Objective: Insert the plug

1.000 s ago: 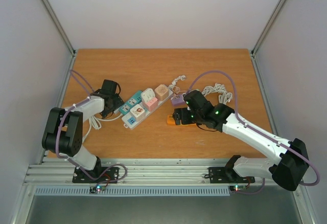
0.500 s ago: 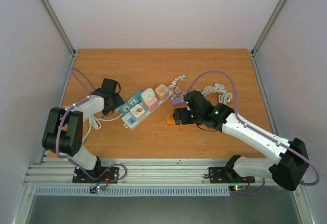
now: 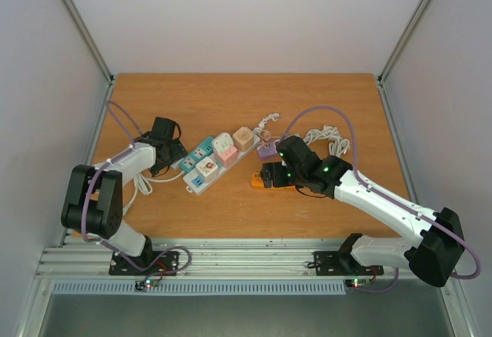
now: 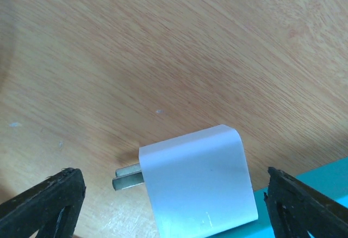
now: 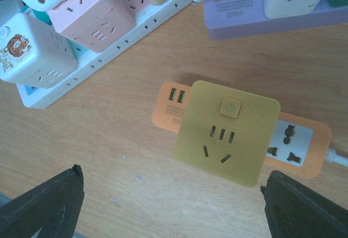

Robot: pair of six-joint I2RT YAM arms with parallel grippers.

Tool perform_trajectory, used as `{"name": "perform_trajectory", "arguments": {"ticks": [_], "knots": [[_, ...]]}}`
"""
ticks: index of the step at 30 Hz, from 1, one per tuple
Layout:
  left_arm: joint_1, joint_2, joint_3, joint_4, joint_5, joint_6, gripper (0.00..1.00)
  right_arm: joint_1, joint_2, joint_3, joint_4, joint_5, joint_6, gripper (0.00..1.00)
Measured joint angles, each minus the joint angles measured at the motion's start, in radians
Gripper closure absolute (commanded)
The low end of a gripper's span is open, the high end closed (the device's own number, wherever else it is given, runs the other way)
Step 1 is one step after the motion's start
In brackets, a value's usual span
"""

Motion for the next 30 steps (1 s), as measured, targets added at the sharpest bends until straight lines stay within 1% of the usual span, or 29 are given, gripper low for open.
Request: {"name": "perform_trajectory", "arguments": {"ticks": [5, 13, 21, 26, 30], "knots": [[0.000, -0.002, 0.031, -0.054, -0.005, -0.047, 0.06, 0.000, 0.000, 0.000, 0.000, 0.000, 0.001, 0.10], [-0.009, 0.008, 0.083, -0.145, 0.005, -0.196, 0.07, 0.000, 0.005, 0.000, 0.000, 0.000, 0.001, 0.10], [-0.024, 0.108, 0.209, -0.229, -0.005, -0.302, 0.07, 0.000, 0.006, 0.000, 0.000, 0.000, 0.001, 0.10], [-0.045, 0.184, 0.276, -0.288, -0.039, -0.334, 0.16, 0.000, 0.006, 0.000, 0.000, 0.000, 0.001, 0.10], [-0.060, 0.237, 0.332, -0.366, -0.088, -0.349, 0.18, 0.000, 0.006, 0.000, 0.000, 0.003, 0.001, 0.10]]}}
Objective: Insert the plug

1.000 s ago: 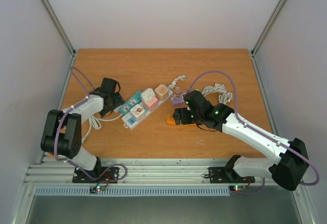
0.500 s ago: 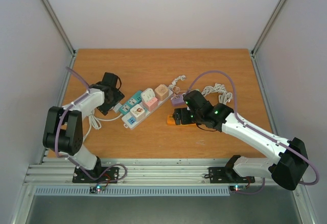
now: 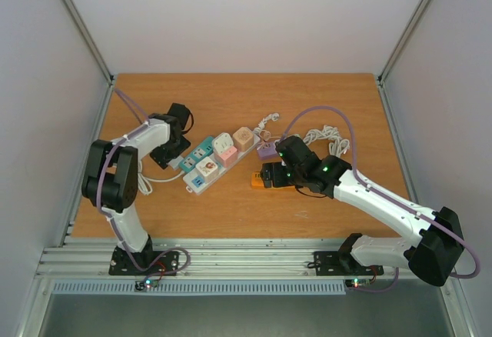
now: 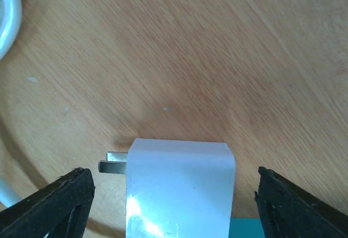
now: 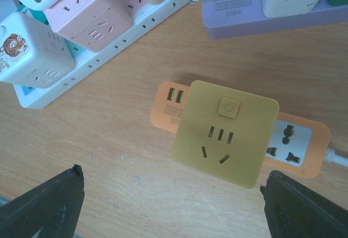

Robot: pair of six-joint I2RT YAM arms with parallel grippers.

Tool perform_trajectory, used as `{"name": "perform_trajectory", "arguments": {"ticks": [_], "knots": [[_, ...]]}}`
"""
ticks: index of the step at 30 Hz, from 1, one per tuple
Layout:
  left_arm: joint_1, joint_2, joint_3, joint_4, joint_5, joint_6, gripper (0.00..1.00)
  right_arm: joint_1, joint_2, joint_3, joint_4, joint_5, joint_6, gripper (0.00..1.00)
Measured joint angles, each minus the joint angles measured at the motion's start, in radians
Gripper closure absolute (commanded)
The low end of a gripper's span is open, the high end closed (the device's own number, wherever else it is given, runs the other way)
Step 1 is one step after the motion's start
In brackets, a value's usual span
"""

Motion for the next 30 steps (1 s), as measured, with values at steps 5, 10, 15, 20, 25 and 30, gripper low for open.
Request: {"name": "perform_trajectory", "arguments": {"ticks": [5, 10, 15, 20, 25, 30], "knots": [[-0.005, 0.016, 0.011, -0.027, -0.023, 0.000, 0.20, 0.000, 0.000, 0.000, 0.000, 0.001, 0.000, 0.10], [-0.005, 0.042, 0.023, -0.037, -0.023, 0.009, 0.19, 0.000, 0.000, 0.000, 0.000, 0.001, 0.001, 0.10], [-0.005, 0.054, 0.023, -0.037, -0.021, 0.017, 0.23, 0.000, 0.000, 0.000, 0.000, 0.001, 0.002, 0.11], [-0.005, 0.055, 0.023, -0.037, -0.021, 0.023, 0.29, 0.000, 0.000, 0.000, 0.000, 0.001, 0.002, 0.11], [-0.005, 0.055, 0.023, -0.037, -0.023, 0.024, 0.30, 0.000, 0.000, 0.000, 0.000, 0.002, 0.003, 0.11], [-0.006, 0.048, 0.020, -0.033, -0.023, 0.025, 0.30, 0.000, 0.000, 0.000, 0.000, 0.002, 0.003, 0.11]]}}
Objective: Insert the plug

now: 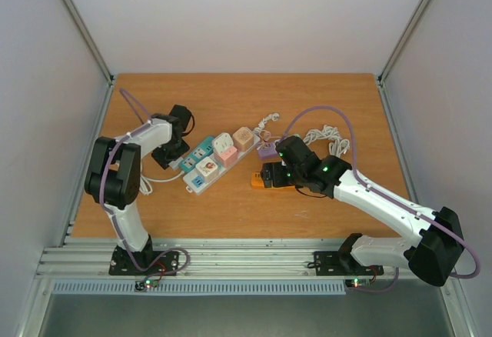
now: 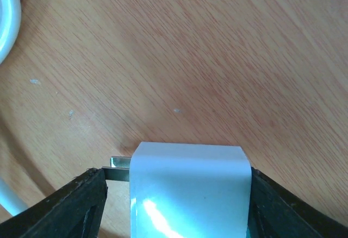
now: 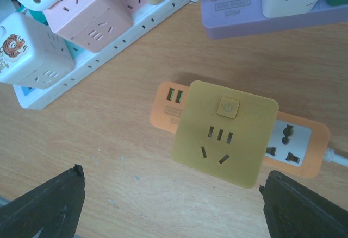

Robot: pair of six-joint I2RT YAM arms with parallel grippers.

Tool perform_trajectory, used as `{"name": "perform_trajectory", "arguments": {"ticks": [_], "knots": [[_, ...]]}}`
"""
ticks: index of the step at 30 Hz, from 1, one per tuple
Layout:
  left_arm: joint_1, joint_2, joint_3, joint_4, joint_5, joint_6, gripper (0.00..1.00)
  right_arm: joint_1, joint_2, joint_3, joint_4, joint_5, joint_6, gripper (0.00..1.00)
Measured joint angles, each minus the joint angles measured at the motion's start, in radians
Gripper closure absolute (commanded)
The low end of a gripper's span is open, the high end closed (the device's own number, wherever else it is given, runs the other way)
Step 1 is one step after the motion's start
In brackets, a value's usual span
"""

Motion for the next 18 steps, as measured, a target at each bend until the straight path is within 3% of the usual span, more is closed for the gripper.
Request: {"name": "perform_trajectory", "arguments": {"ticks": [5, 8, 10, 18], "knots": [[0.000, -0.023, -0.016, 0.009, 0.003, 0.006, 0.32, 0.000, 0.000, -0.002, 0.000, 0.000, 0.003, 0.11], [0.000, -0.025, -0.018, 0.011, 0.003, 0.015, 0.22, 0.000, 0.000, -0.004, 0.000, 0.000, 0.006, 0.11], [0.000, -0.025, -0.018, 0.013, 0.007, 0.023, 0.21, 0.000, 0.000, -0.004, 0.000, 0.000, 0.007, 0.11], [0.000, -0.026, -0.022, 0.030, 0.037, 0.030, 0.31, 0.000, -0.003, -0.007, 0.000, 0.001, 0.013, 0.11]]}}
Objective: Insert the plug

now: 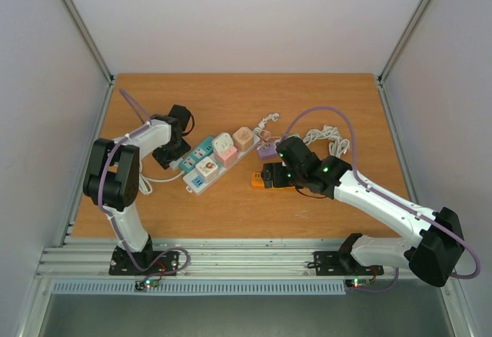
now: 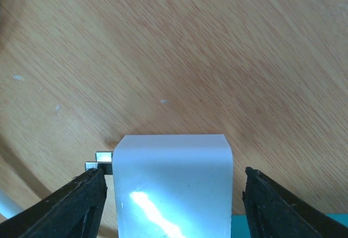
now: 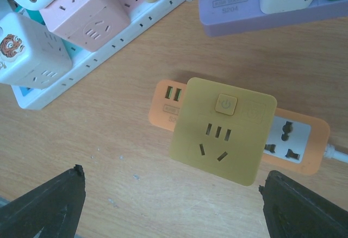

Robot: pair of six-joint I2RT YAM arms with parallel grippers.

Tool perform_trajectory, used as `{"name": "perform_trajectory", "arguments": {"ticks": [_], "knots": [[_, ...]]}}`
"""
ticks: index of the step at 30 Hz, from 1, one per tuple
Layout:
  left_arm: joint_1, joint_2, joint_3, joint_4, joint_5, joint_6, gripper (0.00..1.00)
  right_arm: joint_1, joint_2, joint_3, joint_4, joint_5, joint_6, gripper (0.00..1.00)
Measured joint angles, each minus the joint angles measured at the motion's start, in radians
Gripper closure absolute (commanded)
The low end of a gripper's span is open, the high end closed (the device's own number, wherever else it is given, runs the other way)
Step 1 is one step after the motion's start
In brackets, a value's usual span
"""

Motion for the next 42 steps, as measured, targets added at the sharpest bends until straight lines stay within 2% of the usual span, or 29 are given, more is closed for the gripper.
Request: {"name": "perform_trajectory", "arguments": {"ticks": [9, 15, 20, 35, 42], "knots": [[0.000, 0.002, 0.000, 0.004, -0.002, 0.001, 0.49, 0.000, -0.006, -0.006, 0.000, 0.003, 0.001, 0.11], [0.000, -0.017, -0.021, 0.032, 0.005, 0.008, 0.50, 0.000, -0.013, -0.008, 0.002, 0.003, 0.001, 0.13], [-0.005, -0.123, -0.069, 0.099, 0.047, 0.034, 0.50, 0.000, -0.034, -0.023, 0.035, -0.013, -0.002, 0.13], [-0.107, -0.448, -0.106, 0.260, 0.334, 0.149, 0.48, 0.000, -0.138, -0.076, 0.239, -0.196, -0.015, 0.04], [-0.189, -0.545, -0.138, 0.322, 0.439, 0.091, 0.47, 0.006, -0.089, -0.068, 0.314, -0.272, -0.010, 0.08]]}}
